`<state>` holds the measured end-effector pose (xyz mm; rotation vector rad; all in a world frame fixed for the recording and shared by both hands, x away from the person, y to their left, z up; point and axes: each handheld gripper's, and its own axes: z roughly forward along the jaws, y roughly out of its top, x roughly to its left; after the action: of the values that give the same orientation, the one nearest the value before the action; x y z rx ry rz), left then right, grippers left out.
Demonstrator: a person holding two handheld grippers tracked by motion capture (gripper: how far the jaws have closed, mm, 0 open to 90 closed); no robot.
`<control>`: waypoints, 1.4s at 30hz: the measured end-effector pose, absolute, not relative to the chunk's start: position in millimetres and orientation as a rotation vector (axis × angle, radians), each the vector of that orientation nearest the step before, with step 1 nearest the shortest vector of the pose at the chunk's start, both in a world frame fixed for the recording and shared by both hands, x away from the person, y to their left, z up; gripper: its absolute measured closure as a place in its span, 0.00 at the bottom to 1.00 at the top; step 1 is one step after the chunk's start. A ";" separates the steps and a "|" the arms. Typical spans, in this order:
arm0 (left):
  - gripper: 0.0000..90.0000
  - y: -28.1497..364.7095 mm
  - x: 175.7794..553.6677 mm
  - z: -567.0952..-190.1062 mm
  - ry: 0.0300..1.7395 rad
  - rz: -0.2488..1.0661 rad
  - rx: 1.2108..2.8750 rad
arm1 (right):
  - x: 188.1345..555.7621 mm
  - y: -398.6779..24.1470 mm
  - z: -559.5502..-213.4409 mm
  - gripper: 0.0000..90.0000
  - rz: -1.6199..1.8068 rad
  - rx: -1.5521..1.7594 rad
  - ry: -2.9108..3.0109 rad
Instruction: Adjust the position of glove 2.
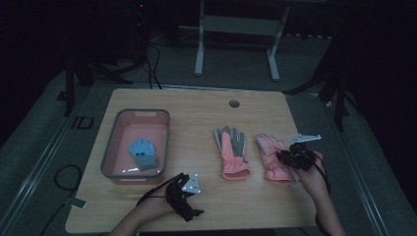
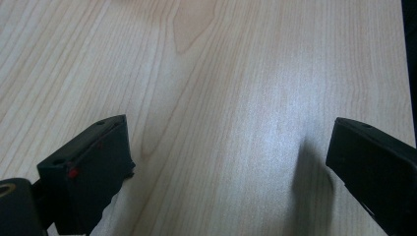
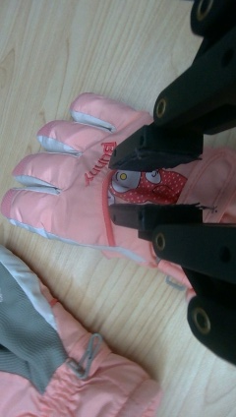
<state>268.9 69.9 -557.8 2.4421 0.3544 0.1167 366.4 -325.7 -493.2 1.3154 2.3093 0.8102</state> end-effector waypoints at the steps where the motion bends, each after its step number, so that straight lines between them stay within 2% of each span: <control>1: 0.04 69.8 269.0 -557.9 0.354 0.118 2.444 | 366.6 -326.2 -493.2 0.79 0.809 1.314 2.315; 5: 0.04 69.6 269.0 -557.9 0.361 0.123 2.441 | 367.9 -327.0 -499.2 0.75 0.816 1.320 2.332; 9: 0.04 69.8 268.6 -557.9 0.357 0.124 2.445 | 370.7 -328.2 -511.0 0.75 0.821 1.349 2.338; 18: 0.04 69.5 267.7 -558.7 0.356 0.128 2.442 | 367.6 -326.9 -525.0 0.95 0.847 1.377 2.316; 23: 0.04 69.5 268.1 -558.9 0.351 0.130 2.445 | 360.8 -321.0 -525.1 0.99 0.833 1.403 2.235; 27: 0.04 69.4 268.2 -558.7 0.349 0.128 2.444 | 356.9 -319.2 -510.9 1.00 0.822 1.473 2.155; 36: 0.04 69.5 267.7 -557.6 0.346 0.139 2.439 | 352.0 -297.9 -449.3 1.00 0.881 1.423 2.071; 42: 0.04 69.4 267.5 -557.4 0.344 0.139 2.440 | 353.1 -281.8 -431.8 1.00 0.917 1.393 2.071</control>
<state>267.5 69.4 -557.4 2.4401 0.3435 0.1391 353.1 -281.8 -431.8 1.3930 2.0710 0.9171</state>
